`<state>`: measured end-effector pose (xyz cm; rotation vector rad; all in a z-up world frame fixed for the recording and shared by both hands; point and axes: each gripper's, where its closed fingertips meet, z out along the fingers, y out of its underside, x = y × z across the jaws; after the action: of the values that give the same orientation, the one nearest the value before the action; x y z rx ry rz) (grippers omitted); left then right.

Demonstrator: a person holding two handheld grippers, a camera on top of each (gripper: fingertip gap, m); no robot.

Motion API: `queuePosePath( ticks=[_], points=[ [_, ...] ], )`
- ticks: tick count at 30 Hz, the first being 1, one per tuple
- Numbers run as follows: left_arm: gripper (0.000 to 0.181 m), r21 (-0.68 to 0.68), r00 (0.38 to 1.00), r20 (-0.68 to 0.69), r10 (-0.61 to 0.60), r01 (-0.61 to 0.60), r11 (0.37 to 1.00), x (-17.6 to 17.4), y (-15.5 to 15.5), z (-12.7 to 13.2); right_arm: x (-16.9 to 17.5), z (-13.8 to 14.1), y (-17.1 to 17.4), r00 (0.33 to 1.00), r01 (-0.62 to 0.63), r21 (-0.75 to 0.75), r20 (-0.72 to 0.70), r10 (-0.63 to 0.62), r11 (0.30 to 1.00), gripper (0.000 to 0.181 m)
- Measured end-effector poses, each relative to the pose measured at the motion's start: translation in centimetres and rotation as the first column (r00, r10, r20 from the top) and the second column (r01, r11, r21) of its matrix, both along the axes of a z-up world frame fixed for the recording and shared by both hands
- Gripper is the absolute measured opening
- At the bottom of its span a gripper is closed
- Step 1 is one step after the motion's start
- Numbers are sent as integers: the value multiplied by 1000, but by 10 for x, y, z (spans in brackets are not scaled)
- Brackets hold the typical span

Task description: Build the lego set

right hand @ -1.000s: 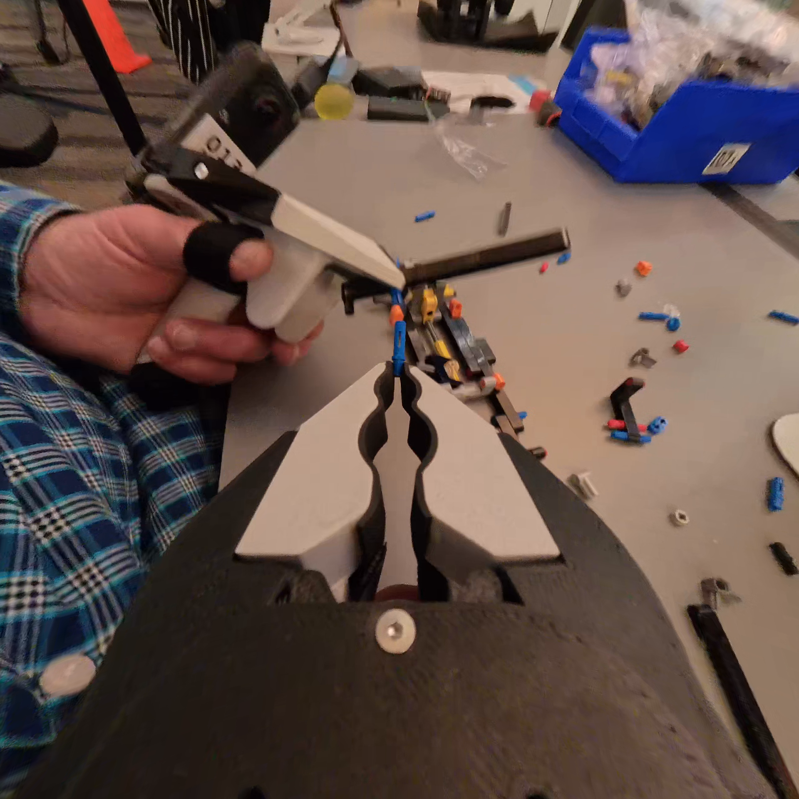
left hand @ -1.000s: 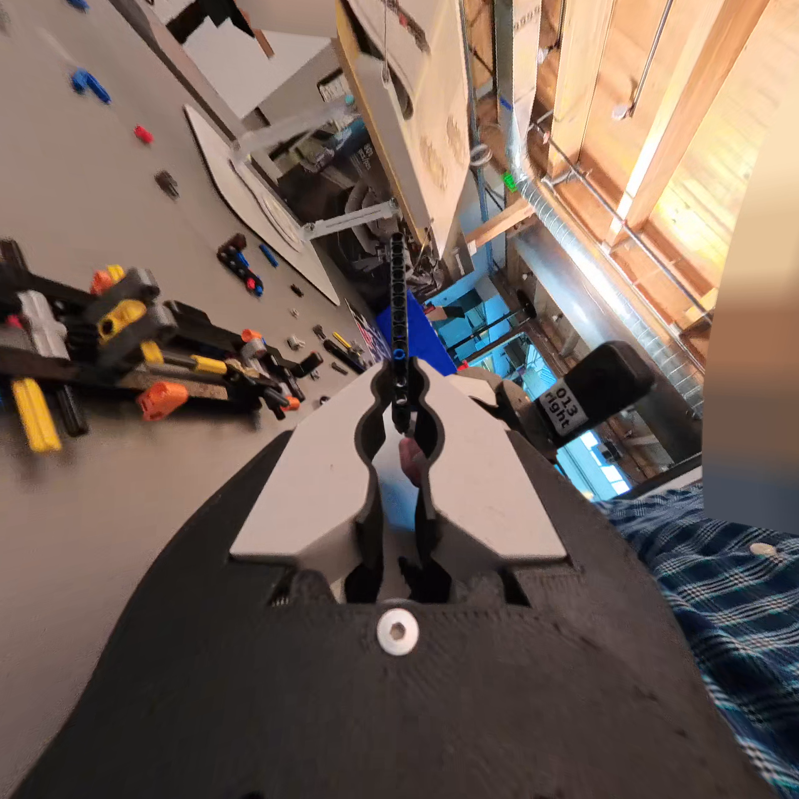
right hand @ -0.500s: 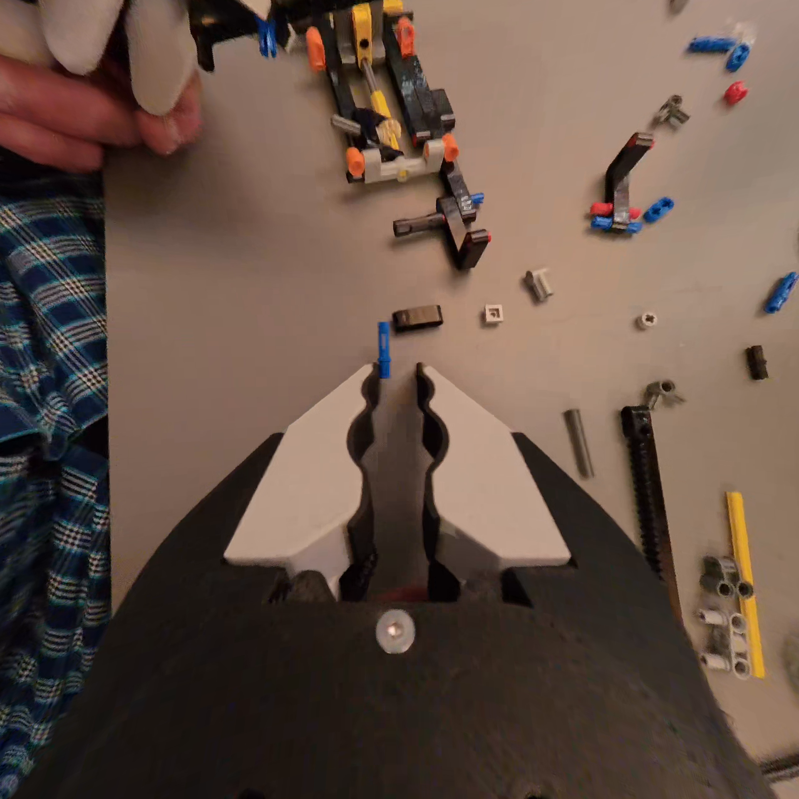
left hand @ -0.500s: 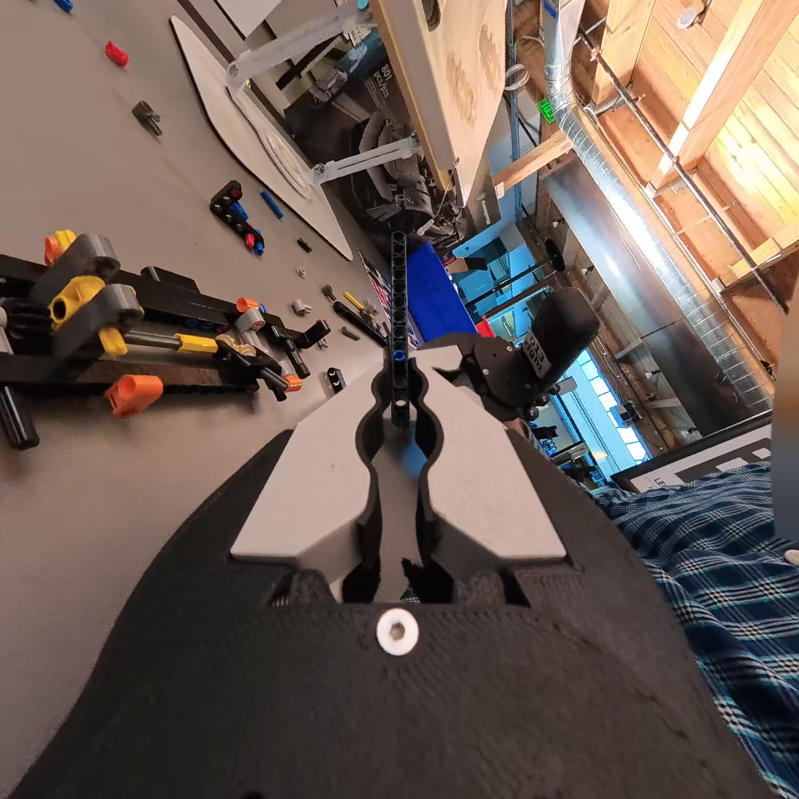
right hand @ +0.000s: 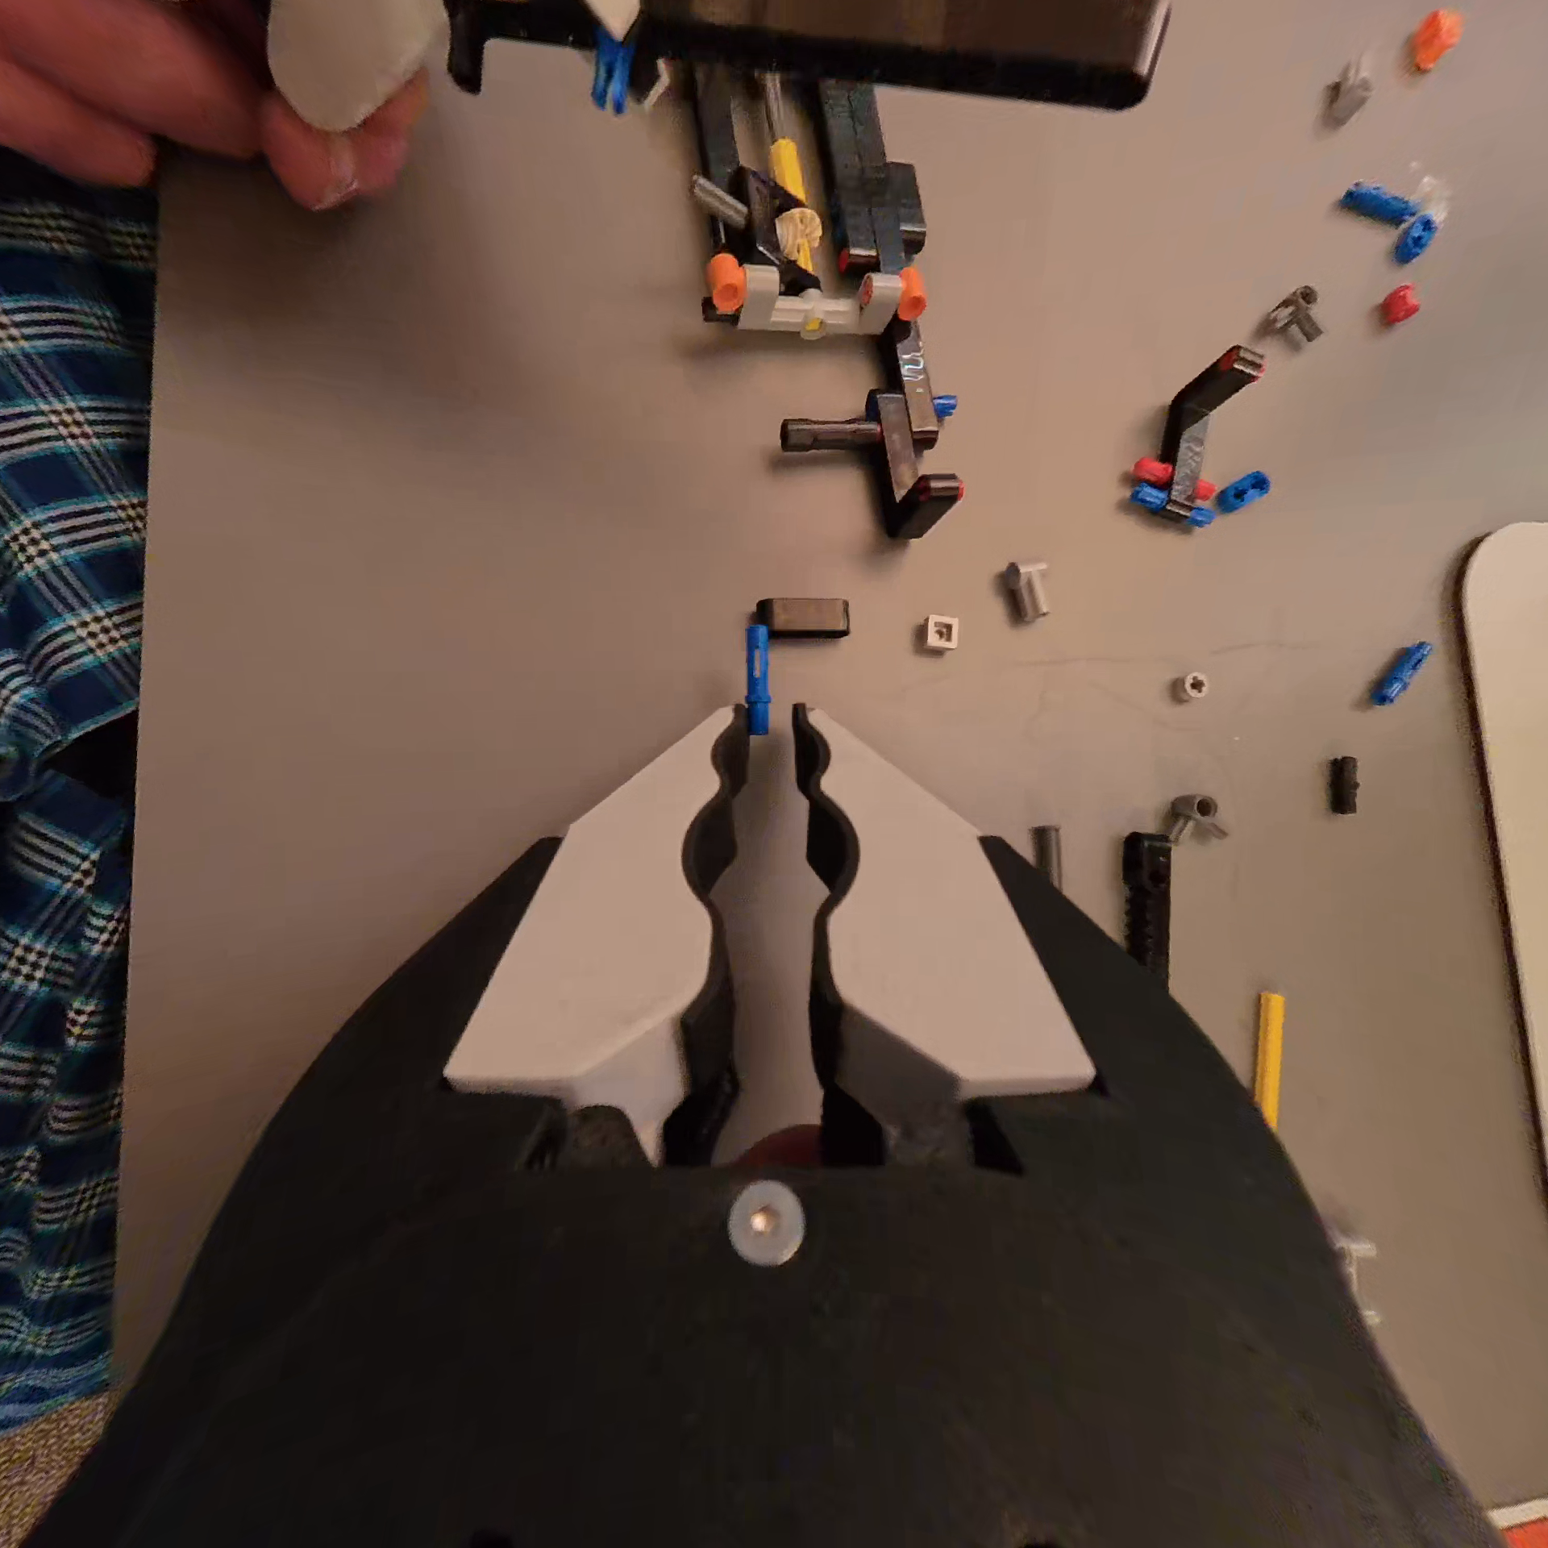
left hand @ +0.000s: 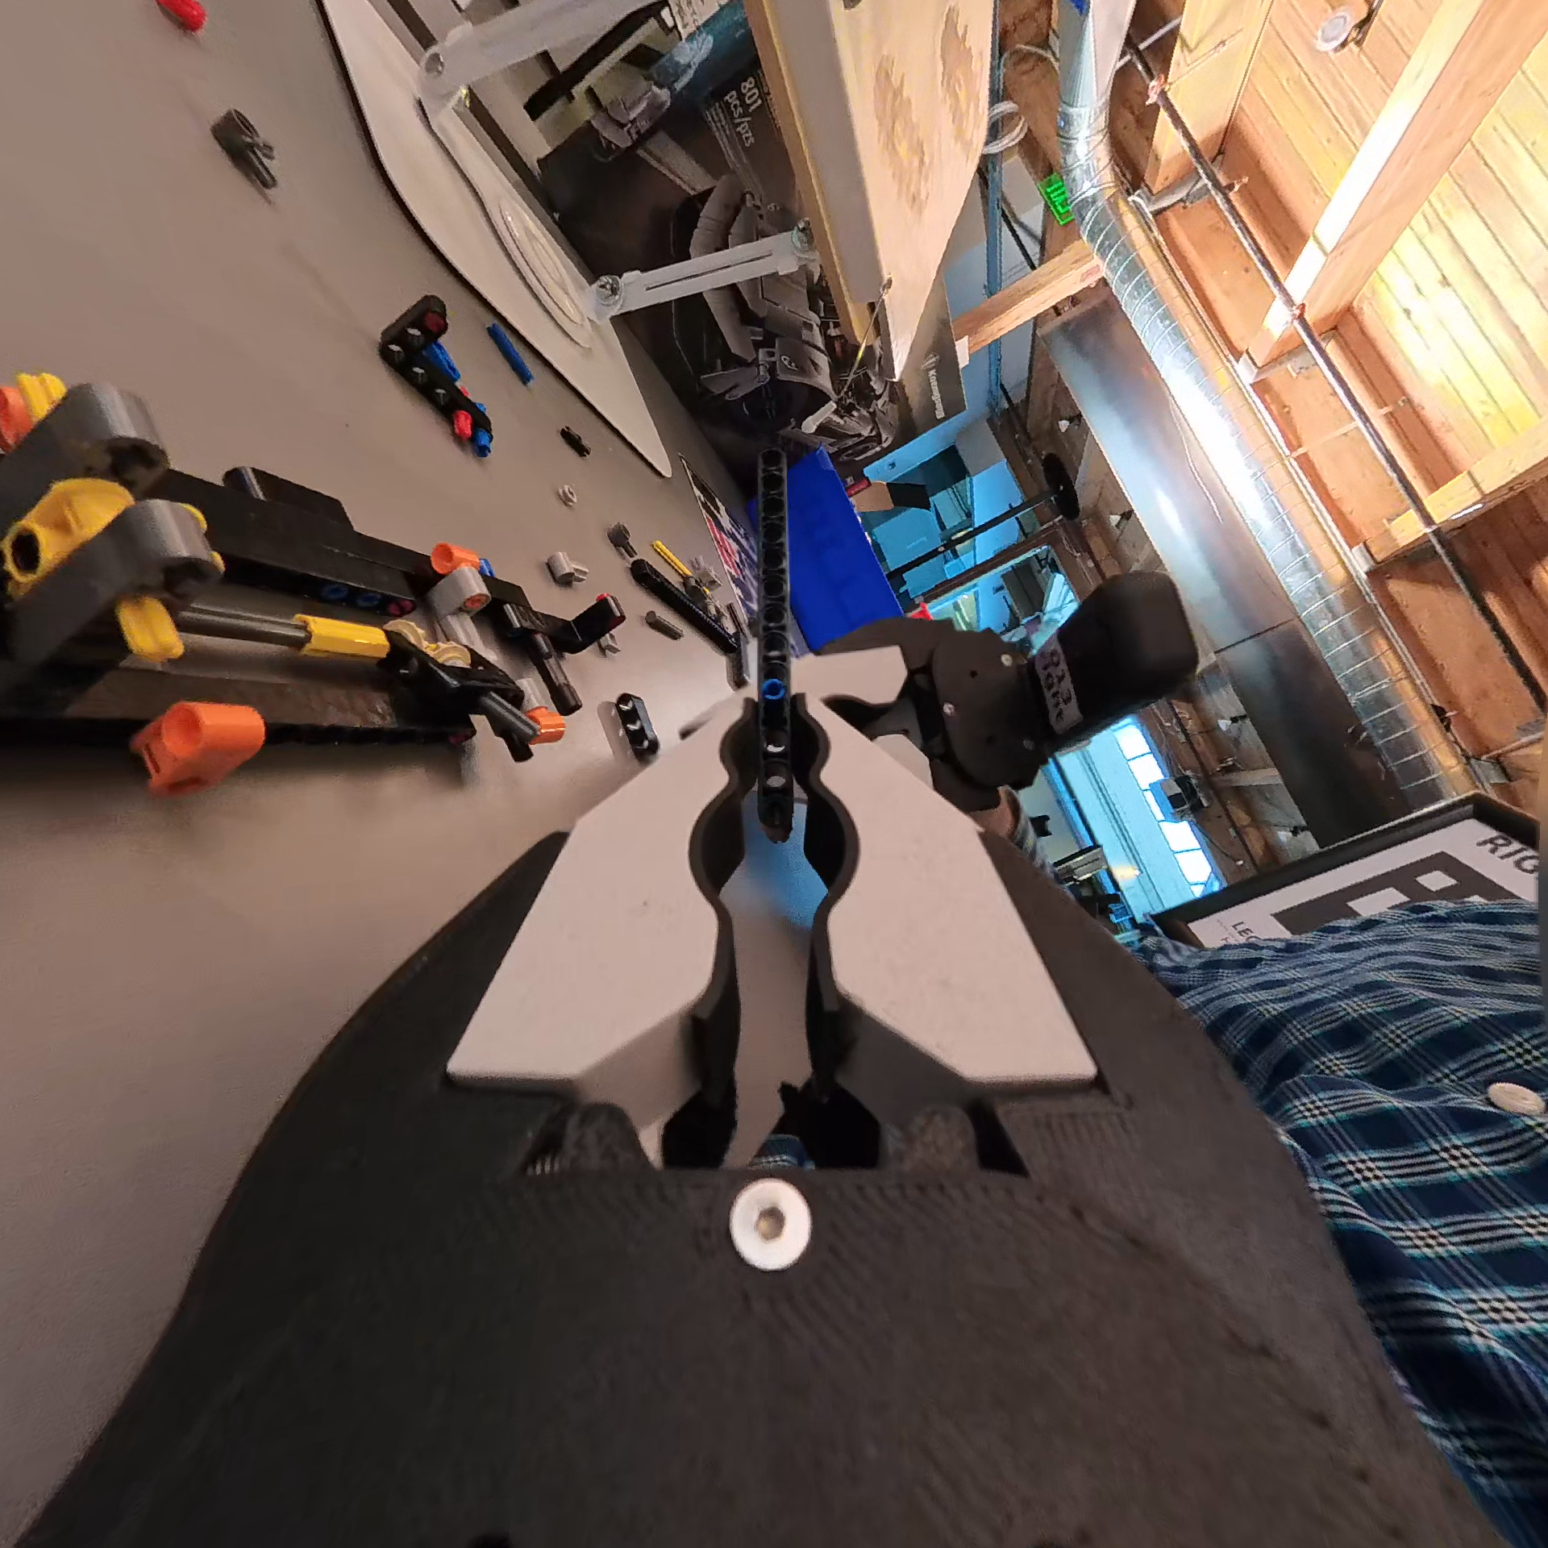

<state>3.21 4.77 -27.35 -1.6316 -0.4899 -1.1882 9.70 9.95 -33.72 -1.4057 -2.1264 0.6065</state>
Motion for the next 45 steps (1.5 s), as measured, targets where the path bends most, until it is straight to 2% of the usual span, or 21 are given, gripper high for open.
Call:
queuePosePath(
  ticks=[1,6,10,14,16,18,20,23,27,35,45],
  points=[
    [5,-1,1000,10,-16,16,1000,4,0,0,-1,-1,1,1000,-2,5,15,2,1000,14],
    [6,-68,982,-87,-168,163,984,41,11,-7,-6,4,4,1000,-22,26,0,22,999,35],
    [6,-177,940,-183,-287,256,950,65,19,-23,-7,8,3,999,-16,15,-40,16,1000,37],
    [6,-240,923,-239,-303,246,939,68,28,-33,-6,11,-2,996,-17,-29,-90,15,999,37],
    [6,-245,916,-274,-295,230,942,68,31,-34,-7,16,-3,992,5,-122,-121,-20,993,37],
    [6,-250,905,-308,-293,220,943,69,32,-36,-6,16,0,991,17,-121,-126,-32,993,36],
    [6,-242,918,-273,-289,225,944,67,33,-34,-4,18,4,990,31,-112,-137,-46,993,38],
    [5,-132,976,-71,-206,196,972,56,40,-13,-2,33,1,980,27,-159,-188,-57,987,33],
    [6,-56,978,43,-202,204,977,56,42,0,-5,56,-16,958,-11,-269,-278,-67,963,19],
    [6,-38,975,87,-203,207,978,57,42,3,-16,60,-19,948,32,-113,-311,-66,993,6],
    [7,11,977,81,-196,196,981,55,38,10,-19,67,-17,918,85,-140,-375,-132,987,1]
  ],
)
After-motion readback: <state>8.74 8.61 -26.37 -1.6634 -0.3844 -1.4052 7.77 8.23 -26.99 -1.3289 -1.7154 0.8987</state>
